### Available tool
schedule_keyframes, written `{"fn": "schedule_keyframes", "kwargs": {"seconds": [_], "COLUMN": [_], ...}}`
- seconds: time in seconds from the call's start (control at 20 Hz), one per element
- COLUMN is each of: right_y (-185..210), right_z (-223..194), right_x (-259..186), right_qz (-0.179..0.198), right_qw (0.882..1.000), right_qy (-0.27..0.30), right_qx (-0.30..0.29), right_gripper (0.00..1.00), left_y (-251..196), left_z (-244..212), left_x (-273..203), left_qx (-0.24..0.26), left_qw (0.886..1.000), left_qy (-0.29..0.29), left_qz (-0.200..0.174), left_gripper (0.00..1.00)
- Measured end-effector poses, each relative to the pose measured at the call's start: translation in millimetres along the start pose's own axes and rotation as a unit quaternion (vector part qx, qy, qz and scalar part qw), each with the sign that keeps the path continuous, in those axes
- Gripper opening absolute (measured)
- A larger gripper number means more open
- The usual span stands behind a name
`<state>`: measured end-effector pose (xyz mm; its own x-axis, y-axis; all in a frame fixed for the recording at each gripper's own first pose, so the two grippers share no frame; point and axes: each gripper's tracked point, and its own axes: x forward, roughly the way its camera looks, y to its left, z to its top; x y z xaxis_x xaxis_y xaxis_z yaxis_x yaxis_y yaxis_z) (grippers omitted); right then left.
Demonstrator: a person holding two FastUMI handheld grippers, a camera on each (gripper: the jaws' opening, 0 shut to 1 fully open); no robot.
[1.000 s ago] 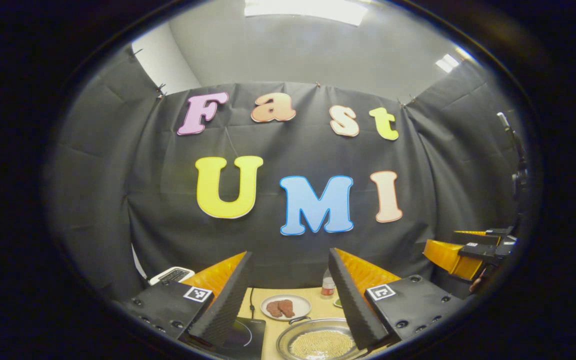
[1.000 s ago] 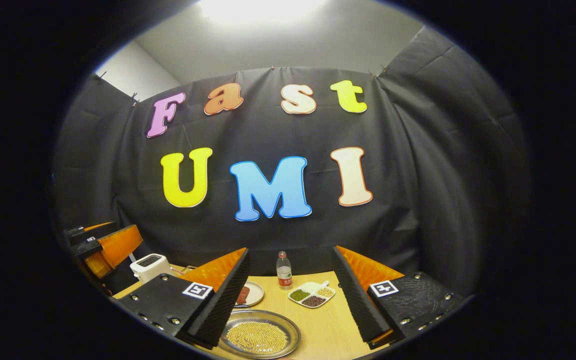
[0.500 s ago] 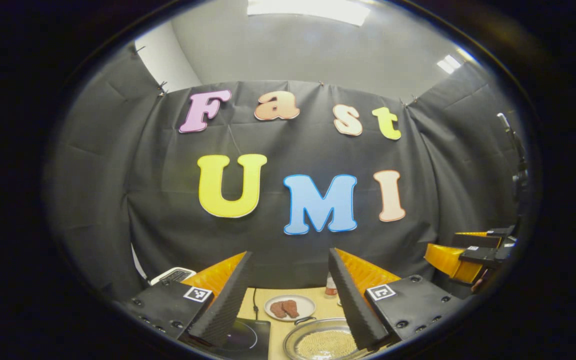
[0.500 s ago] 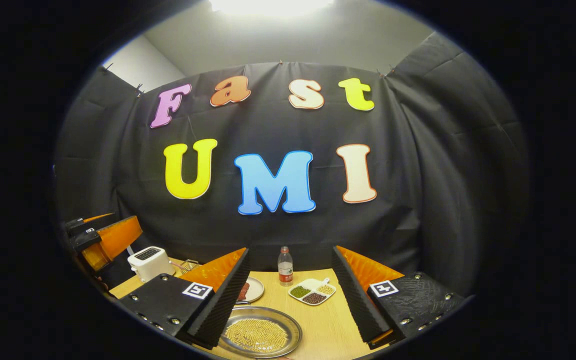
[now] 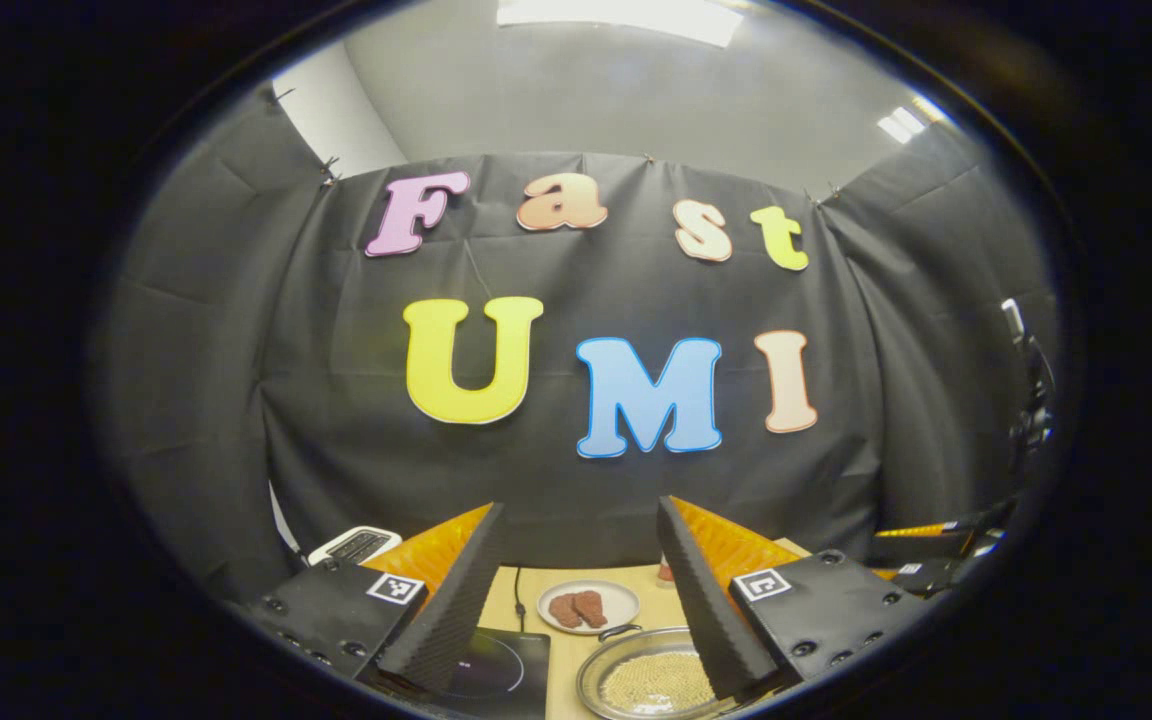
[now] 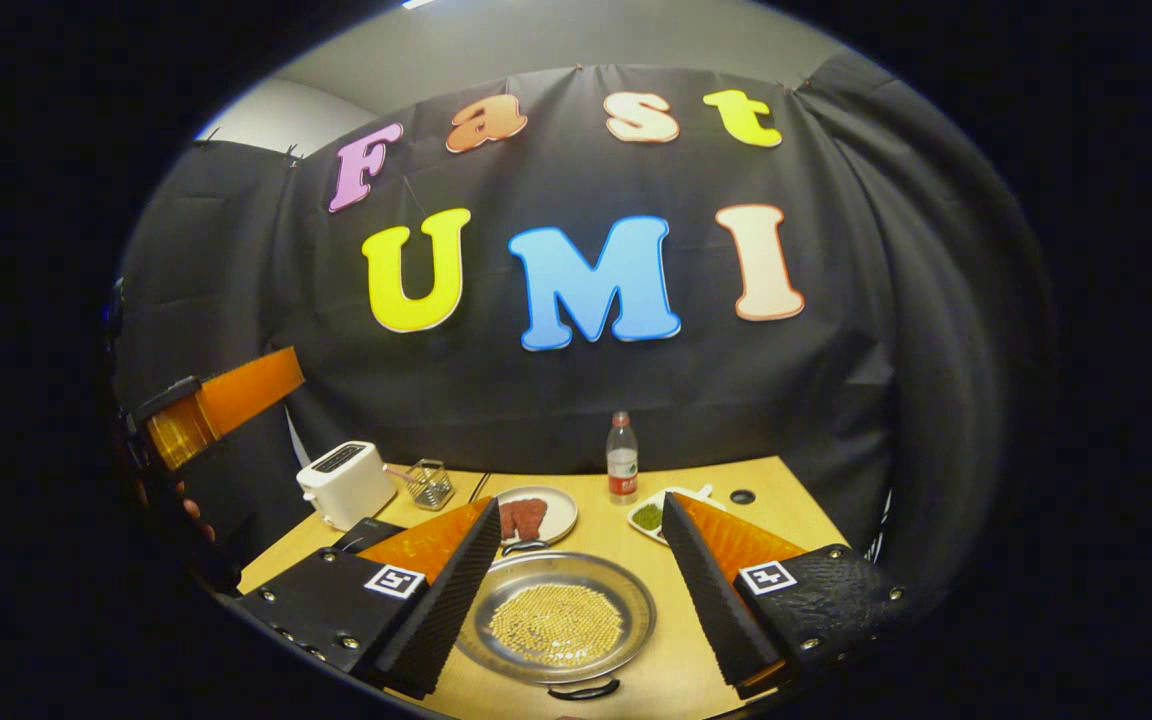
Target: First push the handle of the pot to place it horizontally, then grasp the pot with both hands and set it on the induction cooktop.
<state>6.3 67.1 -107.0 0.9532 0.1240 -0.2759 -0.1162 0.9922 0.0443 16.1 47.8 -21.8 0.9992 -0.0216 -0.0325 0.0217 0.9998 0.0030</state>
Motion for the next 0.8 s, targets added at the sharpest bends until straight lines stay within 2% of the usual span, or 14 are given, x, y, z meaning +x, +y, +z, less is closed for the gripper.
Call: {"fn": "schedule_keyframes", "kwargs": {"seconds": [0.15,0.3,0.35,0.4,0.45,0.5,0.6,0.65,0.8], "right_y": [12.1,22.8,27.3,32.3,35.6,39.5,46.3,49.7,61.8], "right_z": [-36.6,-69.6,-80.9,-90.3,-100.6,-110.0,-127.2,-134.5,-160.5], "right_x": [4.3,6.8,9.3,11.2,10.8,11.0,13.5,14.3,14.5], "right_qz": [0.019,0.04,0.047,0.054,0.057,0.063,0.071,0.076,0.096], "right_qw": [0.999,0.994,0.992,0.99,0.988,0.986,0.981,0.978,0.967], "right_qy": [0.051,0.097,0.112,0.125,0.139,0.153,0.179,0.194,0.235], "right_qx": [-0.002,-0.014,-0.019,-0.022,-0.027,-0.03,-0.033,-0.03,-0.037], "right_gripper": [0.99,0.9,0.8,0.76,0.64,0.64,0.52,0.43,0.43], "left_y": [7.0,14.7,18.1,21.1,23.9,27.9,34.8,38.4,50.1], "left_z": [-5.5,-11.3,-12.7,-14.7,-15.6,-15.6,-16.3,-17.7,-19.4], "left_x": [-0.7,-2.6,-3.0,-3.9,-5.0,-6.5,-7.8,-9.5,-14.3], "left_qx": [0.004,0.003,0.003,0.003,0.003,0.005,0.008,0.008,0.007], "left_qw": [1.0,1.0,1.0,1.0,1.0,0.999,0.999,0.999,0.998], "left_qy": [0.004,0.01,0.012,0.014,0.016,0.017,0.018,0.02,0.023], "left_qz": [0.007,0.015,0.019,0.022,0.025,0.029,0.037,0.041,0.054], "left_gripper": [0.98,0.98,0.98,0.98,0.96,0.96,0.96,0.97,0.97]}}
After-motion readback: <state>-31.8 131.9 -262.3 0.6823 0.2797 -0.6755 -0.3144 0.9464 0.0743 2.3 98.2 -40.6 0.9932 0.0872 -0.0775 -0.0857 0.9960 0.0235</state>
